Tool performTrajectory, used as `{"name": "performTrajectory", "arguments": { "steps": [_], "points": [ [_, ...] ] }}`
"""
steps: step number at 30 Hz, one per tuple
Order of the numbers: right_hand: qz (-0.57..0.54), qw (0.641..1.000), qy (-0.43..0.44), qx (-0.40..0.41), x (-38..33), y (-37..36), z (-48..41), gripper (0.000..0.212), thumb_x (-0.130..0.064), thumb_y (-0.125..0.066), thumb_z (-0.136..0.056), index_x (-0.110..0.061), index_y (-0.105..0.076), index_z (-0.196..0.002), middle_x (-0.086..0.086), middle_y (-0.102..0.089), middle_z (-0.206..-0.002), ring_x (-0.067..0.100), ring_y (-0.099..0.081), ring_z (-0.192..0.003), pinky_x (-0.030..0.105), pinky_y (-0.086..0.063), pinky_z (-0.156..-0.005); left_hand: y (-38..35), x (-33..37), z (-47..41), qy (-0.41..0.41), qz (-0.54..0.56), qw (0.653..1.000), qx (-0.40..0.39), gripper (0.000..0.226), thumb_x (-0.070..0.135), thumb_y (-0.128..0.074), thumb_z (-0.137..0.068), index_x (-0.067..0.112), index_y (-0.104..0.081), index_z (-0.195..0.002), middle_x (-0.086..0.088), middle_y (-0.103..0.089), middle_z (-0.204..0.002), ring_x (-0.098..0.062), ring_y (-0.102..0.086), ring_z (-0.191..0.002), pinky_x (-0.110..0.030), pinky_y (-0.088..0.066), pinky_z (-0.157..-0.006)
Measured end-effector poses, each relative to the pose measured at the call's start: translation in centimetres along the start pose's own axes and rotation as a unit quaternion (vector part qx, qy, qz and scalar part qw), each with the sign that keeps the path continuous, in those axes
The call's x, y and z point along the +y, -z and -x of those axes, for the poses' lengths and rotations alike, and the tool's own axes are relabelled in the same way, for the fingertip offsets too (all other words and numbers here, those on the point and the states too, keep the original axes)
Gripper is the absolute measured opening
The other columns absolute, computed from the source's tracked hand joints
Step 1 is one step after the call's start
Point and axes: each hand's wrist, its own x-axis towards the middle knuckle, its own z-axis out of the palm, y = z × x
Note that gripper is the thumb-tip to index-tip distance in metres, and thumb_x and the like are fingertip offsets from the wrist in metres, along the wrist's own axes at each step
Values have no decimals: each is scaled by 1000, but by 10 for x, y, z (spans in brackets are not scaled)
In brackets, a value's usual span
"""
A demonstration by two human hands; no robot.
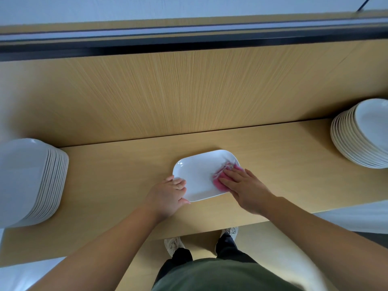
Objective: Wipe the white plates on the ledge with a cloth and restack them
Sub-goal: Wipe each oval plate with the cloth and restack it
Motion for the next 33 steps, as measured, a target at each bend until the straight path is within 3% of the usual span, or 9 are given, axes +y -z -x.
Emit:
{"name": "performTrajectory", "arguments": {
  "steps": [5, 9, 13, 17, 19, 21, 24, 29, 33],
  "points": [
    [39, 994, 5, 106, -19, -9, 9, 34, -31, -63, -80, -26, -70, -113, 1, -70, -112, 26, -69, -101, 41, -55, -86, 9, 6, -2, 8, -25, 1000, 12, 92, 62, -2, -80, 11, -66, -121, 1, -51, -142, -7, -41, -136, -26, -16, -116],
    [42, 992, -13, 121, -37, -17, 6, 49, -26, -89, -56, -27, -72, -102, -1, -70, -97, 25, -69, -81, 38, -56, -76, 10, 9, -2, 32, -35, 999, -23, 83, 59, -4, -90, 9, -40, -145, -2, -23, -159, -10, -13, -147, -23, 13, -113],
    [63, 994, -14, 86, -56, -14, -4, 56, -31, -89, -45, -32, -71, -99, -3, -66, -90, 22, -66, -77, 36, -54, -69, 16, 11, -2, 53, -56, 995, -69, 59, 47, -22, -103, 12, -30, -149, 1, -14, -161, -8, -5, -148, -23, 10, -115],
    [33, 996, 59, 50, -58, -5, -8, 33, -27, -64, -85, -32, -62, -118, 1, -62, -113, 28, -59, -102, 41, -46, -84, 12, 10, -4, 42, -30, 998, -42, 58, 46, -27, -102, 12, -32, -149, 1, -15, -161, -8, -6, -148, -21, 10, -114],
    [-12, 991, 99, 94, -50, 2, -7, 24, -27, -57, -92, -35, -65, -113, -2, -66, -103, 26, -63, -87, 37, -48, -73, 9, 10, -2, 50, -7, 998, -25, 62, 49, -30, -99, 10, -38, -146, -1, -22, -159, -10, -12, -147, -22, 7, -115],
    [-48, 985, 98, 137, -40, 10, -3, 24, -30, -52, -95, -37, -67, -113, -5, -68, -95, 25, -62, -72, 33, -48, -62, 7, 10, 3, 43, -3, 999, 29, 63, 53, -54, -89, 9, -55, -133, -5, -46, -146, -16, -40, -137, -27, -15, -117],
    [-91, 975, 72, 191, -34, 26, 4, 31, -35, -41, -101, -35, -64, -121, -6, -69, -95, 25, -61, -71, 32, -48, -60, 0, 17, 2, 37, -12, 997, 63, 55, 53, -87, -53, 24, -74, -98, 4, -69, -111, -15, -63, -105, -24, -55, -77],
    [-134, 965, 60, 217, -30, 44, 12, 33, -36, -40, -102, -34, -60, -128, -9, -66, -99, 24, -62, -80, 37, -50, -65, -3, 23, -1, 15, -29, 988, 152, 12, 36, -62, -80, 25, -67, -78, 3, -70, -109, -14, -62, -104, -24, -39, -96],
    [-122, 951, 68, 274, -28, 63, 21, 31, -31, -45, -101, -29, -63, -127, -7, -67, -110, 23, -64, -89, 37, -50, -74, 13, 26, -4, 46, 19, 981, 187, 33, 31, -40, -88, 19, -71, -85, 2, -72, -102, -16, -69, -97, -25, -39, -92]
  ]
}}
